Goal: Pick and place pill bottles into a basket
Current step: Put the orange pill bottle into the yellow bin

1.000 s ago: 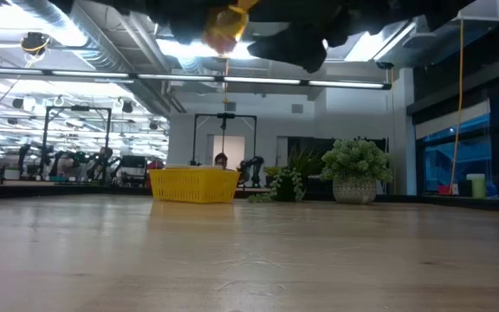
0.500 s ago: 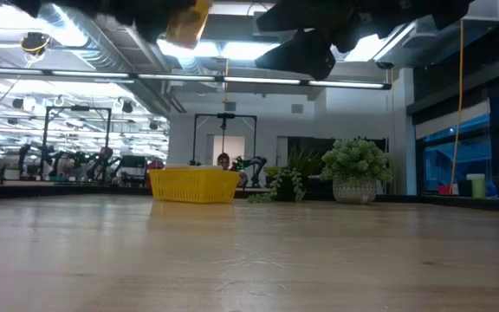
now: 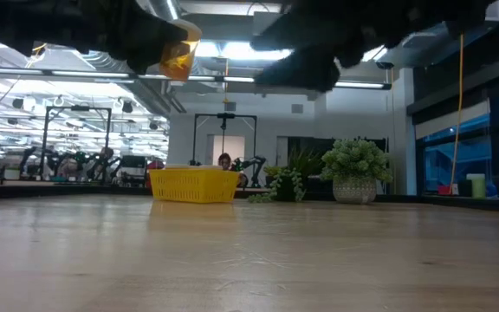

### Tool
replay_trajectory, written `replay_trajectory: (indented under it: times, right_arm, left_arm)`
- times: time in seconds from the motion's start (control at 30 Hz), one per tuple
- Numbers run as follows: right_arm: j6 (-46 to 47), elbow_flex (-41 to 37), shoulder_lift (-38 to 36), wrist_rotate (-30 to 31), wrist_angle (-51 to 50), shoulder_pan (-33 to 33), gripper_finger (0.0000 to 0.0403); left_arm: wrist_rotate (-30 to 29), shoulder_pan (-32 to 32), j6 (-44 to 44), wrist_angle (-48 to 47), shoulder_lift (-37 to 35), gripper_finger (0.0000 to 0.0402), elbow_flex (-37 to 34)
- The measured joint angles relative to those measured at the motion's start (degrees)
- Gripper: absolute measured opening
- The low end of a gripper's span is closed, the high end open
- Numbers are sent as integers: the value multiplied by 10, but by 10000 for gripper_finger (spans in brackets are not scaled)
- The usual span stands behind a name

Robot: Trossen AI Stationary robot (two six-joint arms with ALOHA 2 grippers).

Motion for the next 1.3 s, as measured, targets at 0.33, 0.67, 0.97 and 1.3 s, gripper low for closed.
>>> replay_trajectory:
  times: [0.33, 0.67, 0.97, 1.3]
  right_arm:
    - [8, 0, 74, 0, 76, -5, 321]
    - [-24, -1, 69, -4, 93, -31, 204]
    - [-48, -100, 69, -5, 276, -34, 85]
    - [-49, -170, 69, -5, 379, -34, 25]
  left_arm:
    - [0, 0, 9, 5, 0, 178, -1]
    - [-33, 22, 10, 32, 0, 178, -1]
    - [-33, 94, -22, 63, 35, 178, -1]
    - [-33, 153, -25, 215, 186, 178, -1]
